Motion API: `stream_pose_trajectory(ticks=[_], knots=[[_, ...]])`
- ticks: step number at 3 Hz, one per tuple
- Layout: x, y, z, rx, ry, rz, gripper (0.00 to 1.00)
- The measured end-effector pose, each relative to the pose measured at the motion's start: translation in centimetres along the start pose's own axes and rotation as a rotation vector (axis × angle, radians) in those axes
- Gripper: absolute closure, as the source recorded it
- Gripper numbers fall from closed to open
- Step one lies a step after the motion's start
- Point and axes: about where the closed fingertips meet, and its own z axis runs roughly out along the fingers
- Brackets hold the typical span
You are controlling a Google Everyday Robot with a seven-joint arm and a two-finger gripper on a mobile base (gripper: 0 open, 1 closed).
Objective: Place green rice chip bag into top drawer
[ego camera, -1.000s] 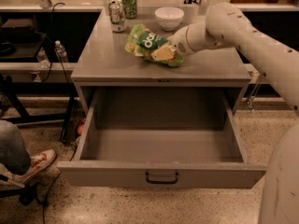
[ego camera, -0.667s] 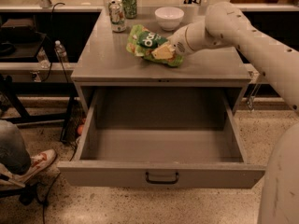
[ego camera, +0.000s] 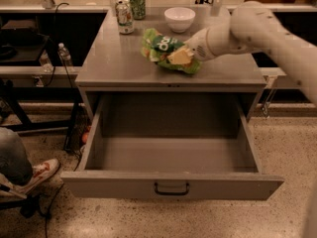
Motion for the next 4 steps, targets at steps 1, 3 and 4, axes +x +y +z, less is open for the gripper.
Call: stream_pose_trajectory(ticks=[1, 3, 4], knots=[[0.6, 0.4, -9.8, 0.061, -0.035, 0.02, 1.0], [0.3, 0.5, -15.0, 0.122, -0.043, 0.016, 1.0], [1.7, 2.7, -17.0, 0.129, -0.042, 0.03, 1.0]])
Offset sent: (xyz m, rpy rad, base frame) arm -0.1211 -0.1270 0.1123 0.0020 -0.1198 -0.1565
